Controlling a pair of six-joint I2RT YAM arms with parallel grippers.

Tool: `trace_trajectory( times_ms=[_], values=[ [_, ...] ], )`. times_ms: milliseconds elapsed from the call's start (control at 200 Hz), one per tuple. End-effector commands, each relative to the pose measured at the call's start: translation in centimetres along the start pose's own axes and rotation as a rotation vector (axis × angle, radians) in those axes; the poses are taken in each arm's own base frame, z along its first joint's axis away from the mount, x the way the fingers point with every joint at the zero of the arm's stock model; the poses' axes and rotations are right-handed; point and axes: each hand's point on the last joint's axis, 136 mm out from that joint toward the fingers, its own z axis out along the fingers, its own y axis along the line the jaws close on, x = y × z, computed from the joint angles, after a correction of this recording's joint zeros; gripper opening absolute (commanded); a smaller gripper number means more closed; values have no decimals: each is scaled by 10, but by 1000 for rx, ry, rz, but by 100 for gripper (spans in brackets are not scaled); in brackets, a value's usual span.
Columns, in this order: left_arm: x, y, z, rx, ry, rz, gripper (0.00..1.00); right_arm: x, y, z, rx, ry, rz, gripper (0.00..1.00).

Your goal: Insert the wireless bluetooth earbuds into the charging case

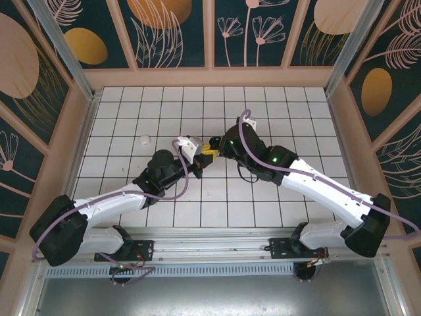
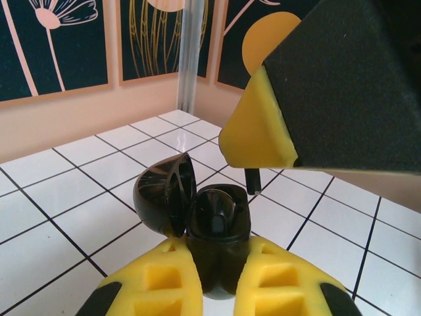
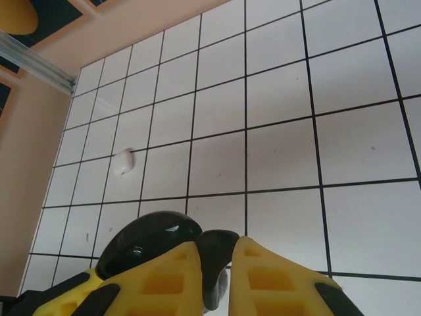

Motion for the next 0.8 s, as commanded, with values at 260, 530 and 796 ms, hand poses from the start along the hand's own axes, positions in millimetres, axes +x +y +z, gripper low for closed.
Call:
trace_trajectory(
  times_ms=[260, 530, 796],
  values=[
    [-5, -5, 5, 26, -21, -2, 0, -11, 16, -2, -35, -23, -21, 13],
    [-10, -6, 4, 30, -32, -1, 0, 0, 14, 12, -29, 7, -36, 13],
    [-11, -6, 4, 28, -38, -5, 0, 5, 17, 18, -42, 30, -39, 13]
  ],
)
